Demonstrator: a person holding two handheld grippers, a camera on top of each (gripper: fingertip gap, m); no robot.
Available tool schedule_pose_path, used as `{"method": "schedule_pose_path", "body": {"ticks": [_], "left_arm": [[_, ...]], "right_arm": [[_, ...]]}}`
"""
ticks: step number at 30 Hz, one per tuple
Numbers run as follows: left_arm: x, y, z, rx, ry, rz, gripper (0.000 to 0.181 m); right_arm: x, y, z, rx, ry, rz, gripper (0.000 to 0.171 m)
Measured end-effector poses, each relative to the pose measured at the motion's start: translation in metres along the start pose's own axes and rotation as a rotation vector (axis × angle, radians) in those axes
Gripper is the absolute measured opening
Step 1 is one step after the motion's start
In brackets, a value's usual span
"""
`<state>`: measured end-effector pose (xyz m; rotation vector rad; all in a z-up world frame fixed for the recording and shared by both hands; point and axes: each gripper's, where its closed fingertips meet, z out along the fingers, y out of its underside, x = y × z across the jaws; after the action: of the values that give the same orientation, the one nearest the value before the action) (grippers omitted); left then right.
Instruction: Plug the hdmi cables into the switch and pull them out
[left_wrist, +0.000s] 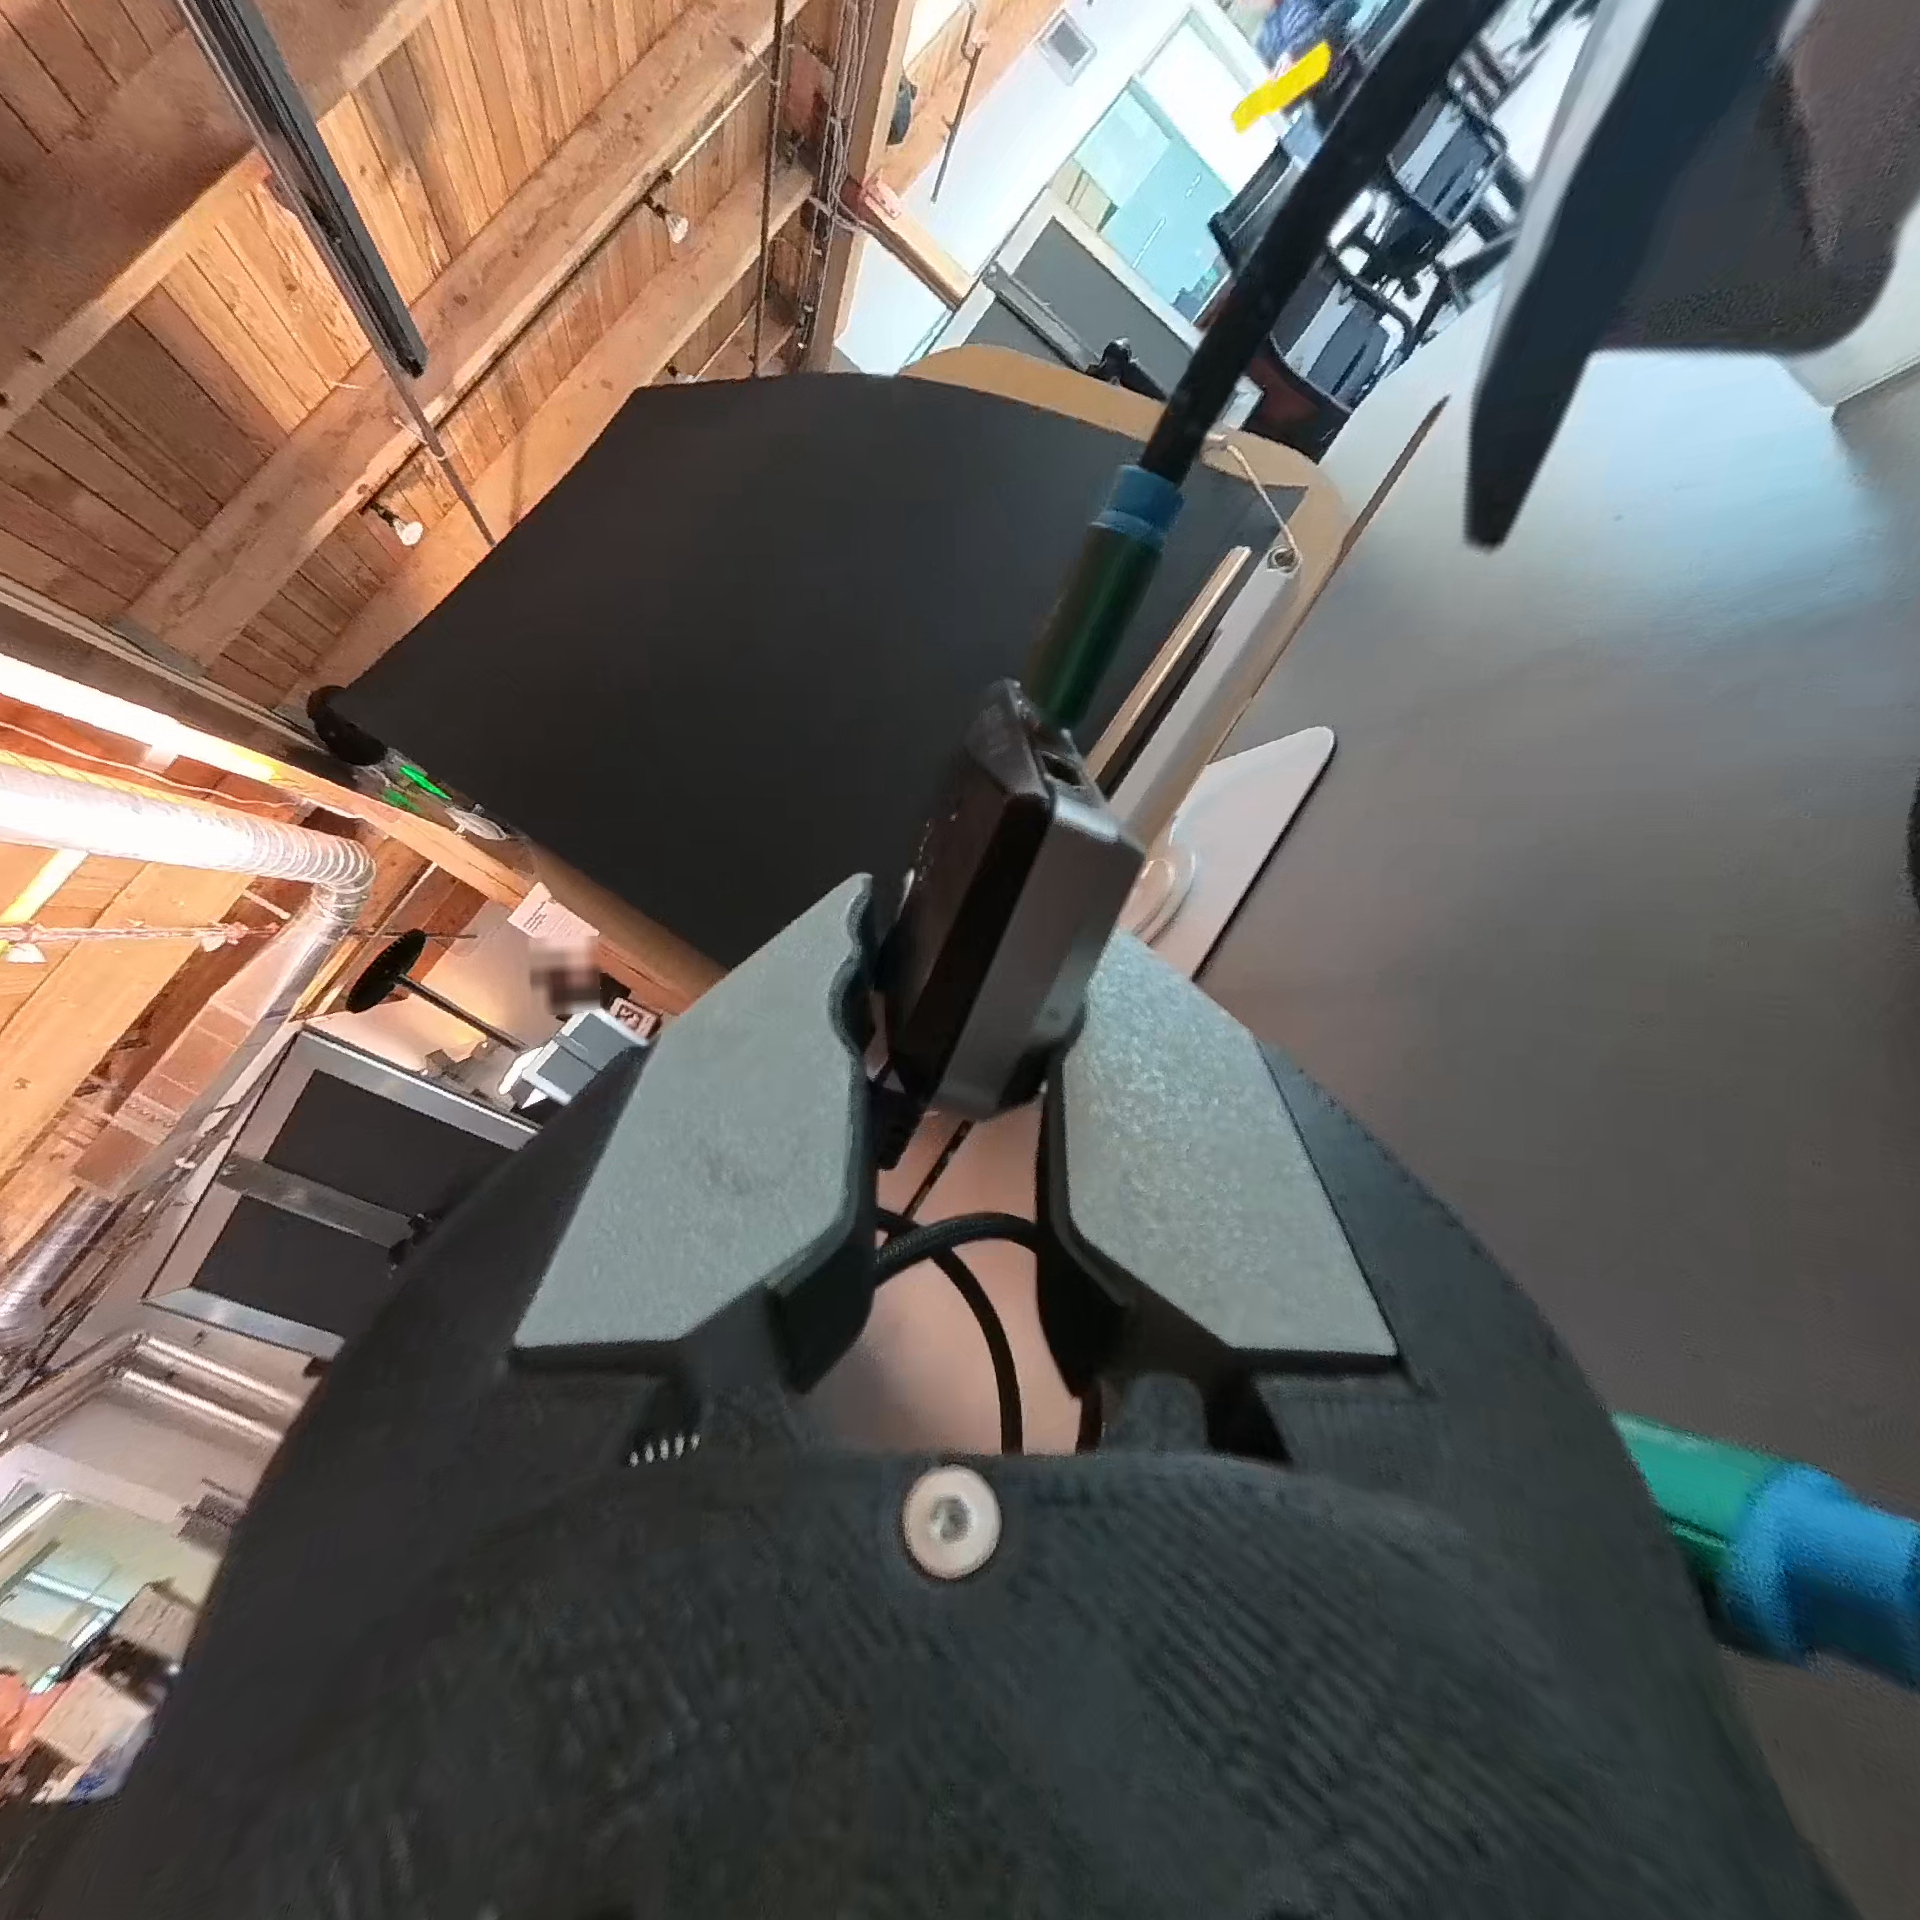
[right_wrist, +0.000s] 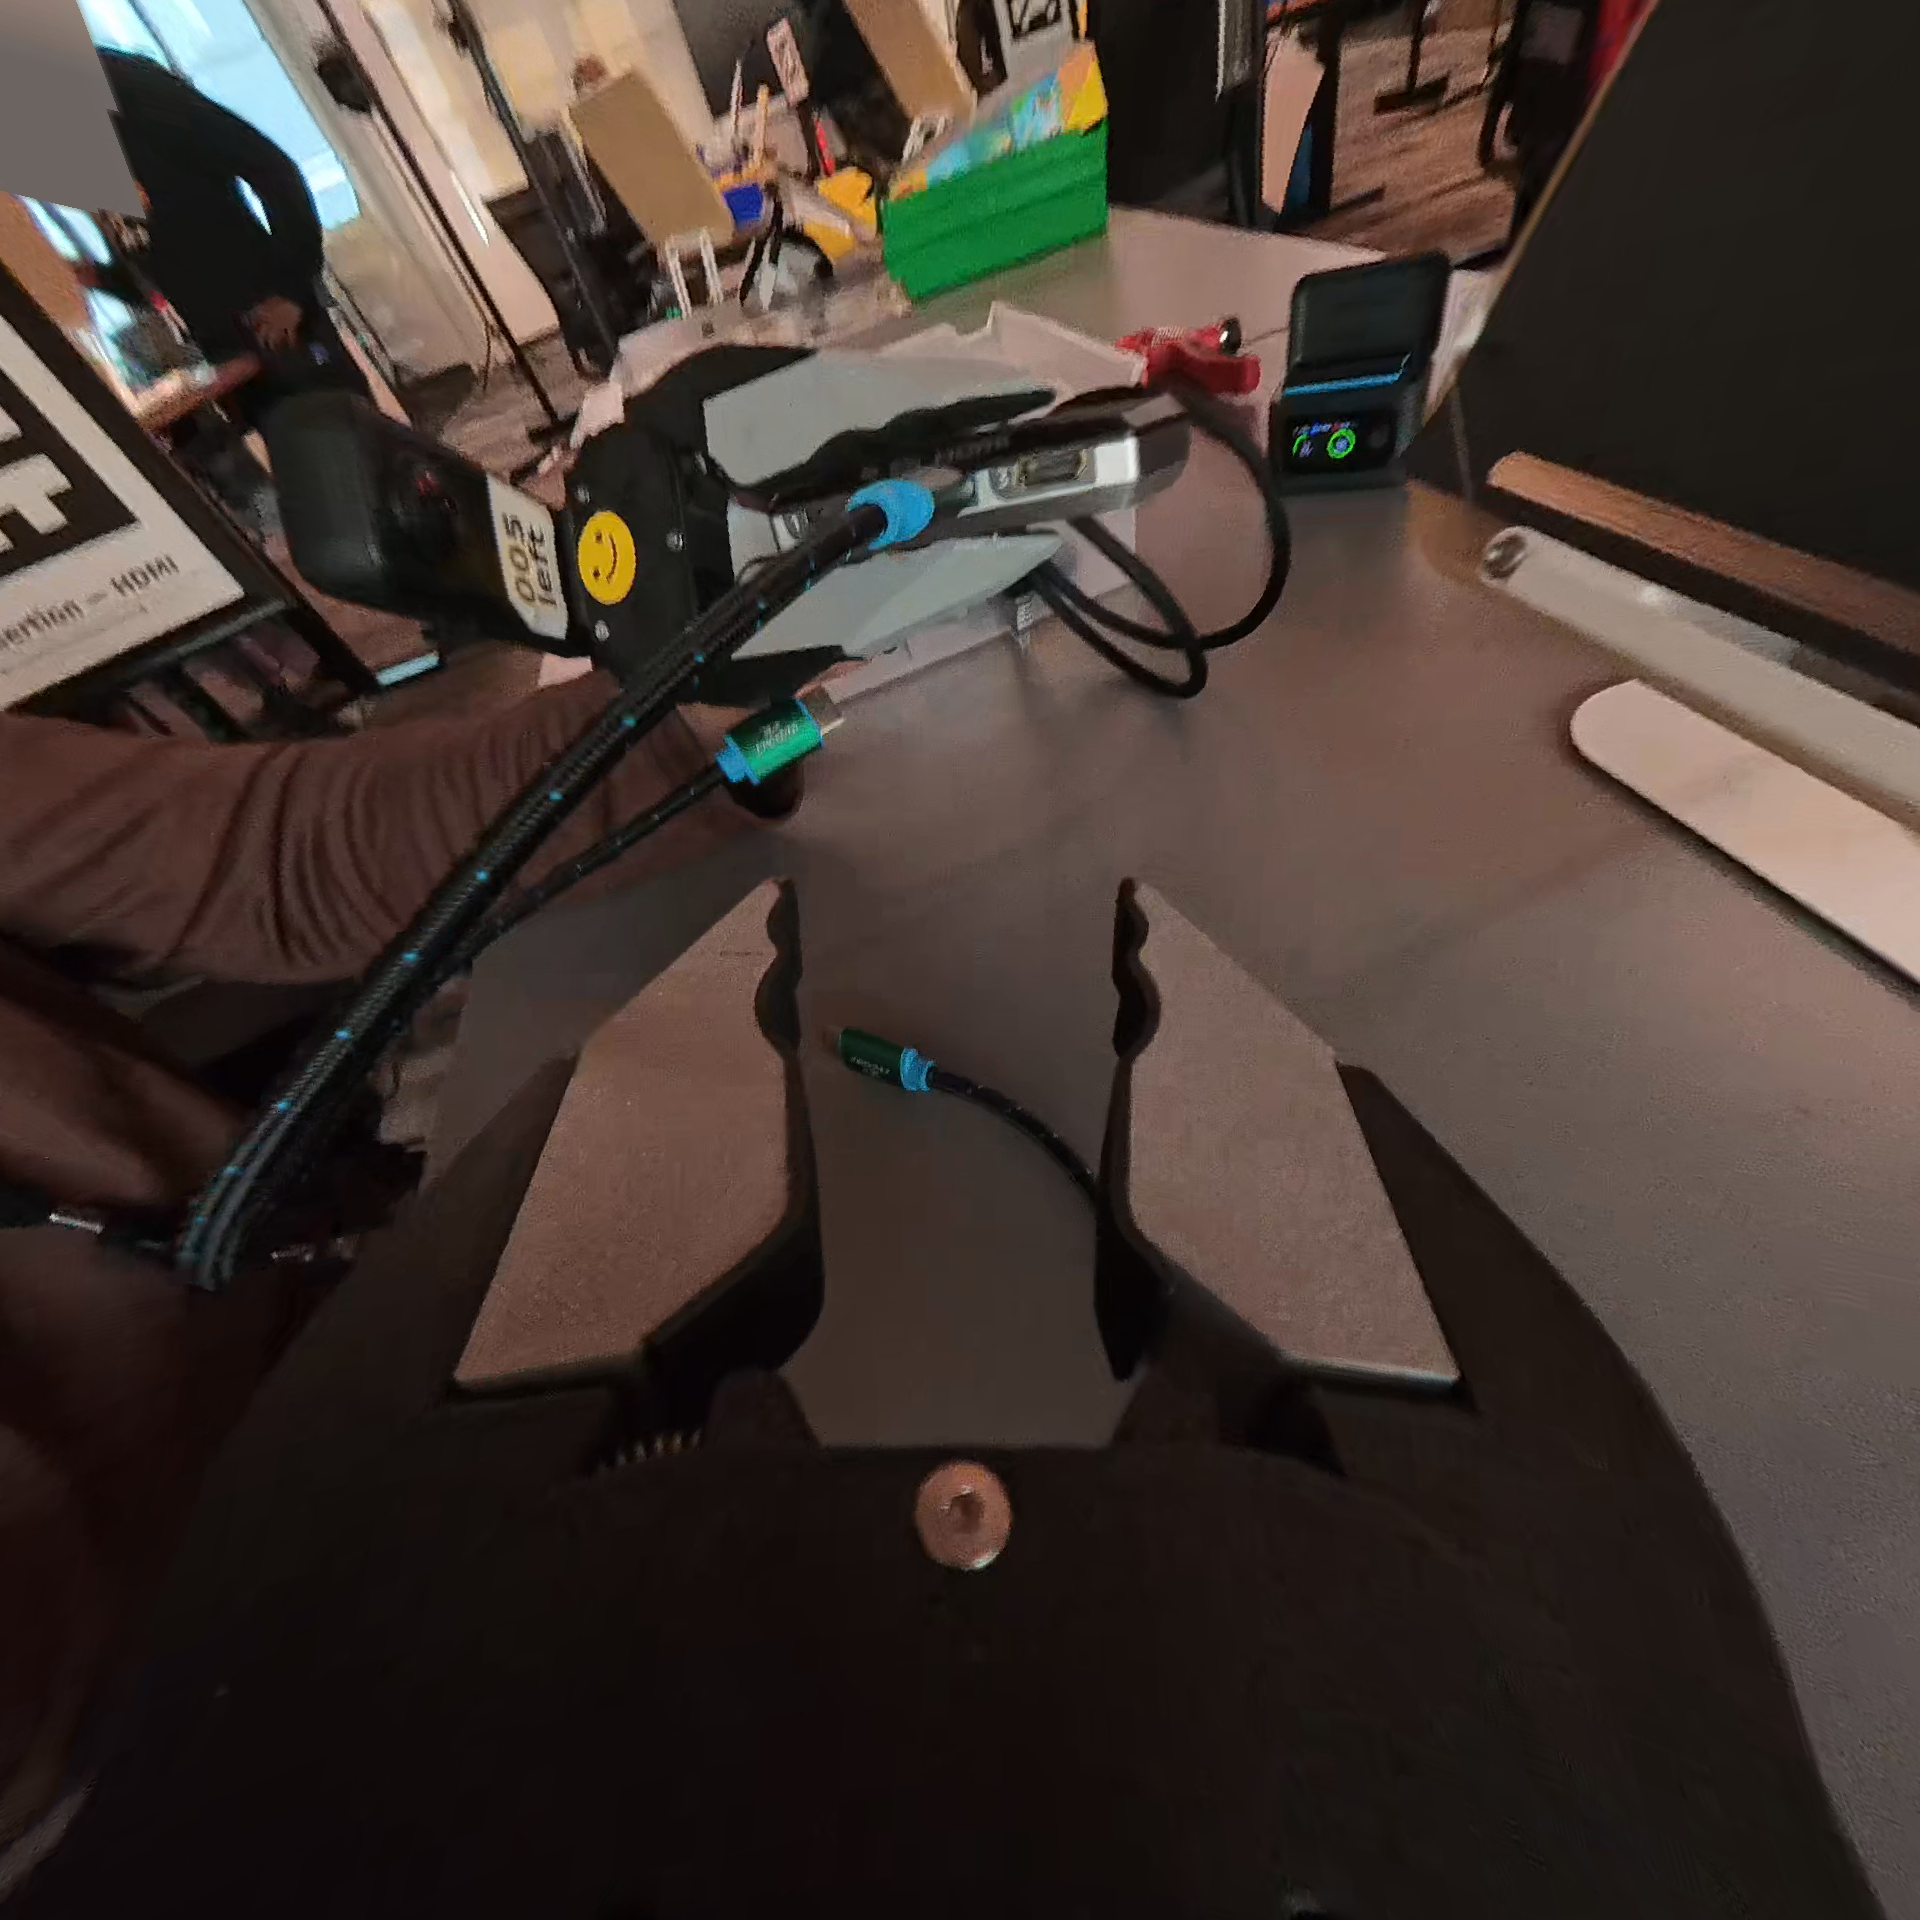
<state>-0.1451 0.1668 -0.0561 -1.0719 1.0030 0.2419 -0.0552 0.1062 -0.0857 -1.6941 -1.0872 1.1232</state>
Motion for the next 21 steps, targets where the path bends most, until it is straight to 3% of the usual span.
{"method": "schedule_pose_path", "body": {"ticks": [11,21], "left_arm": [[0.040,-0.038,-0.014,0.156,0.294,-0.105,0.028],[0.069,-0.052,-0.025,0.173,0.491,-0.152,0.029]], "right_arm": [[0.014,0.006,0.017,-0.079,0.219,-0.206,0.059],[-0.006,-0.004,0.021,-0.073,0.357,-0.606,0.028]]}}
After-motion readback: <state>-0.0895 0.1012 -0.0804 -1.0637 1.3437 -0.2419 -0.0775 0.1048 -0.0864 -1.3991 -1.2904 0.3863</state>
